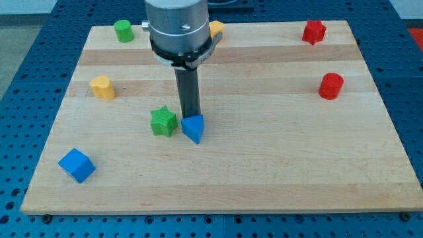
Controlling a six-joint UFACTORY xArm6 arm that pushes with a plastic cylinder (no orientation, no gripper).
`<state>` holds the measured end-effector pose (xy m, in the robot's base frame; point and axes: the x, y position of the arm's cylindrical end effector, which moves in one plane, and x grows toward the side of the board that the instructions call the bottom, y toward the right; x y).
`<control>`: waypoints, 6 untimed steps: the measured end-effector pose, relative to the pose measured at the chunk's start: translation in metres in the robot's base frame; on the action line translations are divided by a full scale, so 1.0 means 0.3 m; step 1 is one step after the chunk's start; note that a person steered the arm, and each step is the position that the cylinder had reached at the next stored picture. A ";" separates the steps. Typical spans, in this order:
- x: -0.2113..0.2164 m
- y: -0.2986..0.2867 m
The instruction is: Nudge the green star left a bit
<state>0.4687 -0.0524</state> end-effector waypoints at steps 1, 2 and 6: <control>0.098 0.000; 0.131 0.000; 0.132 -0.127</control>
